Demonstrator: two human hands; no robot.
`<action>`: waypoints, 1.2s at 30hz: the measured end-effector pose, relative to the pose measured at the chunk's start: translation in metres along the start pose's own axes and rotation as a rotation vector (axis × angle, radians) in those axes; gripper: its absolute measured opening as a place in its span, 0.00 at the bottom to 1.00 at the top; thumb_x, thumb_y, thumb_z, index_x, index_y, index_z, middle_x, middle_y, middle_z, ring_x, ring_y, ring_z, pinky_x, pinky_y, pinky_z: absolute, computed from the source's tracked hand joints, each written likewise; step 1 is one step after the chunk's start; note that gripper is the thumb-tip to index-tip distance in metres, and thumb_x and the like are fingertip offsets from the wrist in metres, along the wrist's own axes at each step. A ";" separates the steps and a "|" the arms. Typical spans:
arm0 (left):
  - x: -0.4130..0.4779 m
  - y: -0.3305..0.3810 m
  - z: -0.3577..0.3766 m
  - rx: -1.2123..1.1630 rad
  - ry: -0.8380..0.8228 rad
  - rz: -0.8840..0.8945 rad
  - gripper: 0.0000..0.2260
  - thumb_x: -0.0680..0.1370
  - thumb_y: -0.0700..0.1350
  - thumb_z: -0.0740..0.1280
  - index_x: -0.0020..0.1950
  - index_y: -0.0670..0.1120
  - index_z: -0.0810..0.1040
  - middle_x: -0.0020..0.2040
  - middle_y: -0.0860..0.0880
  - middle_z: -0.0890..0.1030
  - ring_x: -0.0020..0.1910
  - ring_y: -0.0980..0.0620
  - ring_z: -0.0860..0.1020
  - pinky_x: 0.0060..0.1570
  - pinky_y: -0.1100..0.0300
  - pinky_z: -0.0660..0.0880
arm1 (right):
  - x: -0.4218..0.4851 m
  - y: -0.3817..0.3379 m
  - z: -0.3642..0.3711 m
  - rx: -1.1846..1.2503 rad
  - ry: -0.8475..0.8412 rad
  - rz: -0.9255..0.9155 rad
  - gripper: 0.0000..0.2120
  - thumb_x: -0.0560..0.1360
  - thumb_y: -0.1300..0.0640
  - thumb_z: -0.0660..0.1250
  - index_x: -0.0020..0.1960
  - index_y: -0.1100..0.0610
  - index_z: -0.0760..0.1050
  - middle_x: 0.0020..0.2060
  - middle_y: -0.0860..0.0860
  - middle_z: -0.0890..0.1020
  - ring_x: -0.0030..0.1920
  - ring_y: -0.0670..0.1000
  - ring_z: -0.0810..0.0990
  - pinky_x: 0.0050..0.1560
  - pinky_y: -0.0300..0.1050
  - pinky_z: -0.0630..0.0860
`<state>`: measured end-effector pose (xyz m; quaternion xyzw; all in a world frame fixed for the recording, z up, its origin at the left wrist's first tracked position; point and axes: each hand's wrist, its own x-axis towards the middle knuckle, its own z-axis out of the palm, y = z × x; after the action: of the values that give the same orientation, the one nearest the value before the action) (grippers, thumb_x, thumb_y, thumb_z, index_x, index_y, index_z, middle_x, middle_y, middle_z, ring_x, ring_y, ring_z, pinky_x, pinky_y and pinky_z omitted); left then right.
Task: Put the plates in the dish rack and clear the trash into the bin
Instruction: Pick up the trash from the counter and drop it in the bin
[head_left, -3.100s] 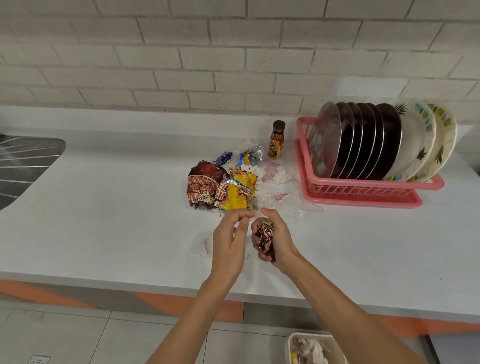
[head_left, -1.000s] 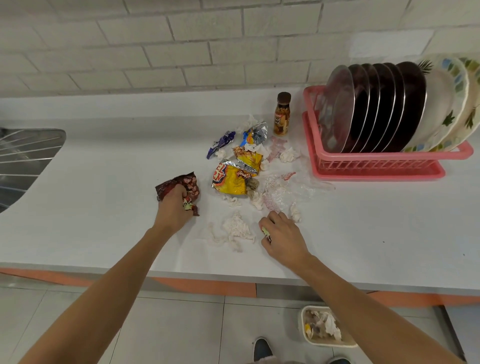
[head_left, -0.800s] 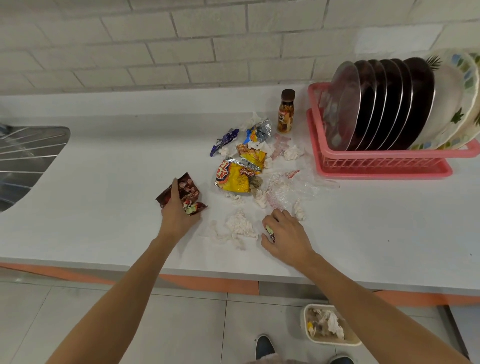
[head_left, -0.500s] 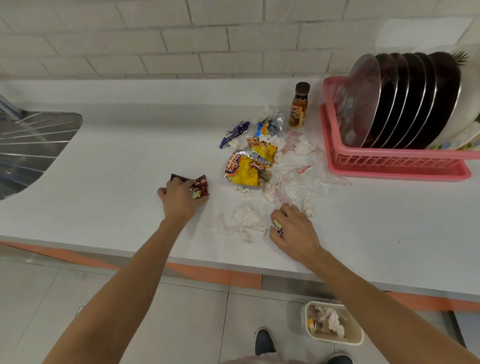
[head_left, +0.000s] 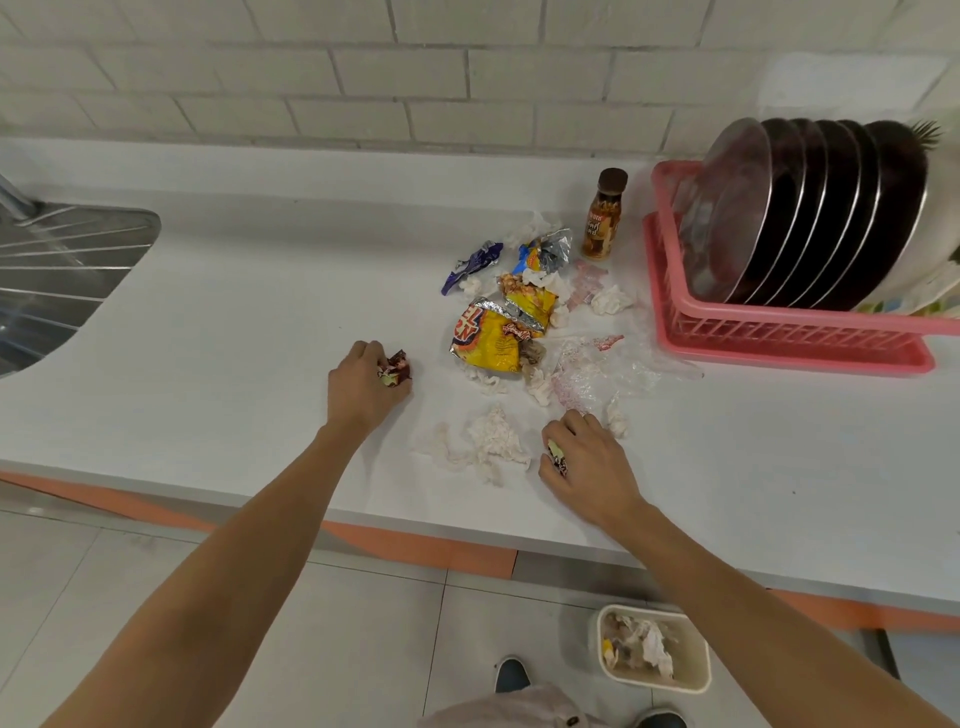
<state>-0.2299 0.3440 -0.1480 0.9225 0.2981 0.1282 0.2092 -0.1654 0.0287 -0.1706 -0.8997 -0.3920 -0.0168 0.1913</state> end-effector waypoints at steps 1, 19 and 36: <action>-0.001 0.000 0.001 -0.018 0.013 0.010 0.15 0.69 0.49 0.74 0.43 0.43 0.71 0.44 0.47 0.74 0.38 0.43 0.75 0.39 0.52 0.72 | 0.000 0.000 0.000 0.001 -0.003 0.001 0.11 0.73 0.50 0.59 0.47 0.55 0.74 0.42 0.51 0.74 0.42 0.53 0.72 0.35 0.46 0.71; -0.020 -0.012 -0.010 -0.065 -0.032 0.275 0.03 0.71 0.37 0.71 0.43 0.42 0.84 0.46 0.50 0.81 0.41 0.46 0.80 0.40 0.54 0.77 | 0.004 0.004 0.006 0.024 0.048 -0.014 0.10 0.71 0.49 0.61 0.45 0.56 0.75 0.40 0.51 0.75 0.41 0.53 0.73 0.35 0.46 0.72; -0.063 0.046 -0.053 -0.352 -0.137 0.127 0.16 0.69 0.32 0.67 0.28 0.51 0.76 0.30 0.48 0.80 0.32 0.48 0.77 0.33 0.61 0.69 | 0.011 -0.006 -0.012 0.139 0.060 0.015 0.17 0.74 0.47 0.61 0.31 0.53 0.77 0.28 0.47 0.77 0.29 0.51 0.73 0.30 0.40 0.64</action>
<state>-0.2760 0.2889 -0.0874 0.8952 0.1973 0.1282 0.3785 -0.1603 0.0360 -0.1551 -0.8863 -0.3796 -0.0153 0.2649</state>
